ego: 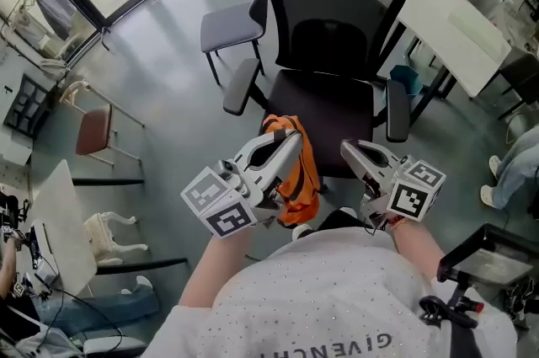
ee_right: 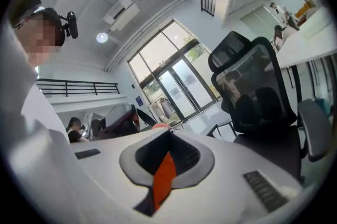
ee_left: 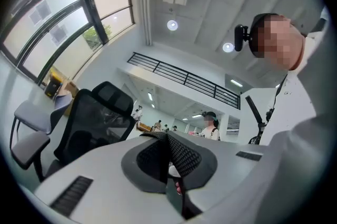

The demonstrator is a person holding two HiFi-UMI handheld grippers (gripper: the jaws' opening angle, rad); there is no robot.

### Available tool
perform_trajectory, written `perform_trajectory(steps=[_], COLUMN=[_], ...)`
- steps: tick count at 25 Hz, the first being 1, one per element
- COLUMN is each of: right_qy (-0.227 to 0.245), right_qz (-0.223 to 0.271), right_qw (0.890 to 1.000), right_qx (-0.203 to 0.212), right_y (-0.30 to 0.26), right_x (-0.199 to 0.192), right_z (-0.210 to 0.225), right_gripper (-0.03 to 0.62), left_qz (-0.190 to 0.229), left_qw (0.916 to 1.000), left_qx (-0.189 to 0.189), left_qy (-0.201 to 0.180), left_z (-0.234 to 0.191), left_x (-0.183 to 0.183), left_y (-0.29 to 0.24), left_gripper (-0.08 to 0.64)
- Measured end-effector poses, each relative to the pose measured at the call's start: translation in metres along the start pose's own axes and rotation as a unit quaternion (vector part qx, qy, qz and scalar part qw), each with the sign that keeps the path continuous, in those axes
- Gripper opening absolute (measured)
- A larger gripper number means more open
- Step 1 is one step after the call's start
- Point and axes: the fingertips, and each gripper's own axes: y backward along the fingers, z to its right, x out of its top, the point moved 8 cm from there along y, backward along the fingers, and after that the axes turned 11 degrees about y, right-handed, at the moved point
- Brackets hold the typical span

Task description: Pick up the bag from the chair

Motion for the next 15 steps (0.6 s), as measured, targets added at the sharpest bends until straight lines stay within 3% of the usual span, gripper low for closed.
perform_trajectory(steps=[8, 11, 15], right_qy=[0.057, 0.065, 0.044], right_qz=[0.041, 0.03, 0.025], right_qw=[0.996, 0.996, 0.998], right_qx=[0.054, 0.062, 0.042], right_y=[0.016, 0.026, 0.053], right_x=[0.038, 0.042, 0.049], right_z=[-0.016, -0.014, 0.004], right_gripper=[0.002, 0.002, 0.002], left_qz=[0.044, 0.05, 0.041], left_qw=[0.9961, 0.9941, 0.9933], left_qx=[-0.024, -0.01, 0.02], left_qy=[-0.073, -0.095, -0.106], left_z=[0.058, 0.072, 0.085], left_x=[0.045, 0.045, 0.032], left_y=[-0.013, -0.019, -0.036], left_gripper=[0.0, 0.0, 0.0])
